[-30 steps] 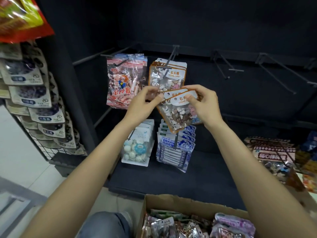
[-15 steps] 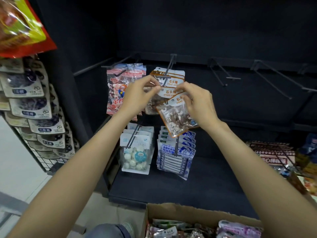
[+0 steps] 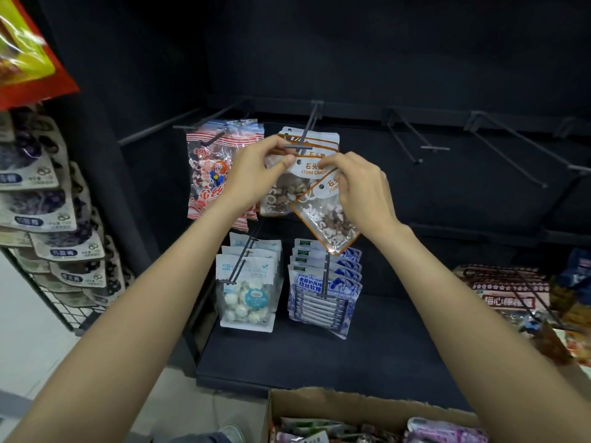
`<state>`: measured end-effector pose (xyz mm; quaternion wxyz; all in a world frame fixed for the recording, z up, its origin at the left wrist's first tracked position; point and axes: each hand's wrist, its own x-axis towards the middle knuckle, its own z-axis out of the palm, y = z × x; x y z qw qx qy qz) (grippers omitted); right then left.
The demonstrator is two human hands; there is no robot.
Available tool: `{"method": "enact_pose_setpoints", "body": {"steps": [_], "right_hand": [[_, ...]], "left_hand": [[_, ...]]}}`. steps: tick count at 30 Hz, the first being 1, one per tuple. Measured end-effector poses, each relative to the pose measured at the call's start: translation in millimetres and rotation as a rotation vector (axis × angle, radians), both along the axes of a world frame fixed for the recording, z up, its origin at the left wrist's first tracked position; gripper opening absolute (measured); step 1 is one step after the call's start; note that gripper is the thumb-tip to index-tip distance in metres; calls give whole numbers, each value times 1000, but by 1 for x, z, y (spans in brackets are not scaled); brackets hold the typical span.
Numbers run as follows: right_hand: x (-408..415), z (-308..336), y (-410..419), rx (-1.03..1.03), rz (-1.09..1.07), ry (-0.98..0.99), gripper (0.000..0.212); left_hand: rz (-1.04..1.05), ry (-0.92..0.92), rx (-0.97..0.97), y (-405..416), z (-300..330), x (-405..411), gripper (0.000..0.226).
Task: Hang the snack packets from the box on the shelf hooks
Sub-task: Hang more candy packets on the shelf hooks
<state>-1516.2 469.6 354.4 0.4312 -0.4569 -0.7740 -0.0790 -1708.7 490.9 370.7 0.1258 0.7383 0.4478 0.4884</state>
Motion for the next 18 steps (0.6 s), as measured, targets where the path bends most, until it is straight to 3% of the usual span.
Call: {"method": "enact_pose_setpoints", "body": {"steps": [7, 12, 15, 18], "right_hand": [[-4, -2, 13, -77, -27, 27, 43], [0, -1, 27, -125, -74, 158, 27], [7, -1, 20, -143, -80, 263, 18], [10, 3, 7, -182, 1, 338, 14]], "left_hand": [[180, 88, 59, 19, -4, 5, 11], [469, 175, 45, 39, 1, 32, 14], [514, 96, 97, 39, -5, 37, 24], [531, -107, 150, 19, -24, 34, 26]]}}
